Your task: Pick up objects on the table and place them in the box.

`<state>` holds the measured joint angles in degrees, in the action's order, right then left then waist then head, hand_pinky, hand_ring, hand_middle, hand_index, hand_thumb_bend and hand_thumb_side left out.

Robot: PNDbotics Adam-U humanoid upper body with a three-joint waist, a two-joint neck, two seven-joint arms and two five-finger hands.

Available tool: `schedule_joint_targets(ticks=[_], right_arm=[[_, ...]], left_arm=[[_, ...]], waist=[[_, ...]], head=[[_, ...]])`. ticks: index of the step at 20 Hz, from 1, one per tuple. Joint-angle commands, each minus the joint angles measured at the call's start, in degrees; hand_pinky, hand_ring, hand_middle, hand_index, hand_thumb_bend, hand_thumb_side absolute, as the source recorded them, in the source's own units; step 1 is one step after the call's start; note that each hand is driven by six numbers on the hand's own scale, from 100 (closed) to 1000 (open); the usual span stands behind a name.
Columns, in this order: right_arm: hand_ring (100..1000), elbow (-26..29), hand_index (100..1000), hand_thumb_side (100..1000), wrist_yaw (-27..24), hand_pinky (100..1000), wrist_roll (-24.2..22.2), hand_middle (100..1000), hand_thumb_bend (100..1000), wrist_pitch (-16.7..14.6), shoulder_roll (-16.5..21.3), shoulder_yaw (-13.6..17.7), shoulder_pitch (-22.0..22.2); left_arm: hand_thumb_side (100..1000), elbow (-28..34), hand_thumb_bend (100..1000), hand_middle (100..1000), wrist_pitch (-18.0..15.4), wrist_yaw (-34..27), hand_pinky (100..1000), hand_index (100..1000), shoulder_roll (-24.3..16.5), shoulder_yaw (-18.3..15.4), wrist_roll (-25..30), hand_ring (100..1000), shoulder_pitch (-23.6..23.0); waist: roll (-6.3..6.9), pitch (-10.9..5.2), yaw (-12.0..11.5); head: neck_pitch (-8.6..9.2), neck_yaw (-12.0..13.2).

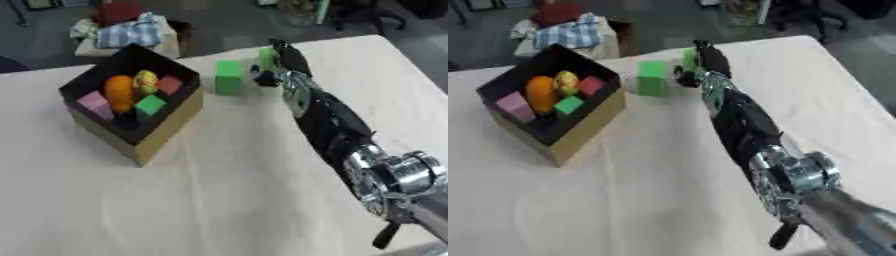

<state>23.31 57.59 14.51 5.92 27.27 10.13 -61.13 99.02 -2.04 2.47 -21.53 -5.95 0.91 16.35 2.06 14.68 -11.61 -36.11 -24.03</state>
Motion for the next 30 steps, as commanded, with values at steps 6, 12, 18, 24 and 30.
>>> schedule_joint_targets(ticks=[6,12,18,24,30], right_arm=[[488,-0.2,572,100,0.8,476,5.9,454,100,1.3,1.9,-0.2,-0.8],[421,5.6,448,100,0.7,411,12.6,325,100,-1.5,0.9,1.0,-1.9],[416,13.3,439,100,0.1,408,10.4,317,100,-5.2,-0.8,0.8,-3.6],[427,18.9,446,100,0.7,428,3.3,325,100,-12.2,-5.7,-3.1,-5.7],[451,20.4,460,100,4.6,458,-3.2,341,100,-18.1,-12.0,-7.0,-6.6]], left_arm=[[695,1.1,151,616,-0.2,-0.5,855,812,-0.6,-0.8,-0.1,627,0.5],[693,1.3,150,616,-0.1,-0.5,855,812,-0.6,-0.8,0.0,626,0.6],[692,1.6,150,616,0.0,-0.5,856,811,-0.6,-1.0,-0.1,626,0.6],[690,1.8,150,616,0.1,-0.6,856,811,-0.4,-0.8,0.0,626,0.7],[689,1.8,150,616,0.1,-0.7,857,811,-0.2,-0.6,0.2,626,0.7]], waist=[[0.56,-0.46,1.1],[0.04,-1.34,1.7],[-0.6,-2.03,1.7],[-0.95,-2.63,0.9],[-0.81,-2.94,-0.3]], head=[[1.07,-0.4],[0.94,-0.6],[0.87,-0.8],[0.68,-1.5],[0.23,-2.6]])
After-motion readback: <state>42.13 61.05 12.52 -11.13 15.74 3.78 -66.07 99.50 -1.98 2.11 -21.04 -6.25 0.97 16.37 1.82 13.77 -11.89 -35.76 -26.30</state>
